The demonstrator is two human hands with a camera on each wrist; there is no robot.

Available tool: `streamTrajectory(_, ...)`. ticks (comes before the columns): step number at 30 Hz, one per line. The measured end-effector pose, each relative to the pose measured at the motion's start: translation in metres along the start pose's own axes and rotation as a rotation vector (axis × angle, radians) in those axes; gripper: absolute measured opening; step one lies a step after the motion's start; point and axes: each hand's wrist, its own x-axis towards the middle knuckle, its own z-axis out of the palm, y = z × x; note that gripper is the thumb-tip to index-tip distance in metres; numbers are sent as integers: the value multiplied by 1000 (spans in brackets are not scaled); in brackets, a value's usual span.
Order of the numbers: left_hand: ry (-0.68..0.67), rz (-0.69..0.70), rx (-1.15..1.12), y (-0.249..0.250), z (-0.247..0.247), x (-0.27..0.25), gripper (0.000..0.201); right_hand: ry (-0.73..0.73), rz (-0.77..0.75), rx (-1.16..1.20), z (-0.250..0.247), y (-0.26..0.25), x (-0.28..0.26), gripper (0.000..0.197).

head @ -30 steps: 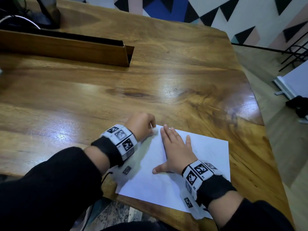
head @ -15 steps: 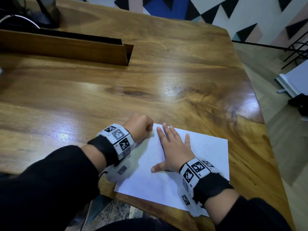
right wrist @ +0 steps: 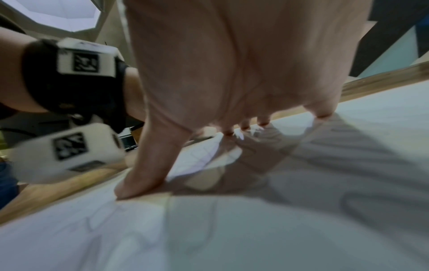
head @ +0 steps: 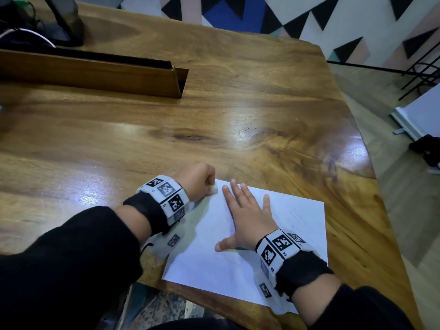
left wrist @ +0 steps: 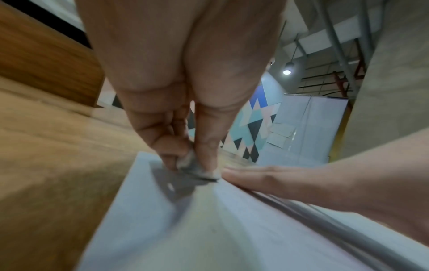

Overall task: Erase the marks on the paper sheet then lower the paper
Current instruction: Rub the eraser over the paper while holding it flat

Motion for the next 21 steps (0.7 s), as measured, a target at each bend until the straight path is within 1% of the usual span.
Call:
streamTrajectory(1, 74, 0, 5, 2, 1, 2, 10, 0, -1, 1, 0, 0, 0, 133)
streamTrajectory(2, 111, 7, 18, 3, 3, 1, 8, 0, -3, 1, 0, 1, 0, 133)
streamTrajectory(3, 103, 25, 32, 3, 6, -2, 5, -1, -4, 1, 0, 1, 0, 133)
streamTrajectory(4, 38, 47, 38, 1, 8, -6, 2, -1, -3, 3, 0, 1, 1, 133)
streamTrajectory(5, -68, 65, 38, -1, 9, -10, 3, 3, -1, 6, 0, 1, 1, 133)
streamTrajectory(6, -185, 65, 39, -2, 8, -12, 7, 3, -1, 6, 1, 1, 1, 134)
streamTrajectory(7, -269, 55, 53, -3, 5, -13, 11, 2, -1, 4, 1, 1, 1, 134)
streamTrajectory(8, -280, 54, 71, -1, 2, -10, 13, -1, 0, 1, 1, 0, 1, 134)
streamTrajectory(9, -226, 54, 72, 0, 0, -6, 14, -3, 1, -3, 1, 0, 1, 134)
streamTrajectory(11, -21, 52, 53, 3, 0, 0, 12, -7, 5, -8, 1, 0, 1, 134)
streamTrajectory(12, 49, 56, 53, 3, 2, 0, 11, -7, 5, -9, 0, 0, 1, 133)
streamTrajectory(13, 64, 67, 49, 1, 6, -3, 10, -6, 3, -9, 0, 0, 1, 133)
streamTrajectory(16, -77, 120, 41, -8, 16, -21, 9, 10, -5, 14, 1, 1, 1, 134)
streamTrajectory(18, -112, 131, 66, -10, 17, -30, 12, 26, 0, 45, 2, 2, 0, 137)
streamTrajectory(19, -122, 116, 73, -10, 16, -31, 12, 36, 6, 59, 3, 3, -1, 139)
streamTrajectory(21, -198, 50, 85, -5, 8, -26, 10, 49, 12, 69, 4, 4, -1, 142)
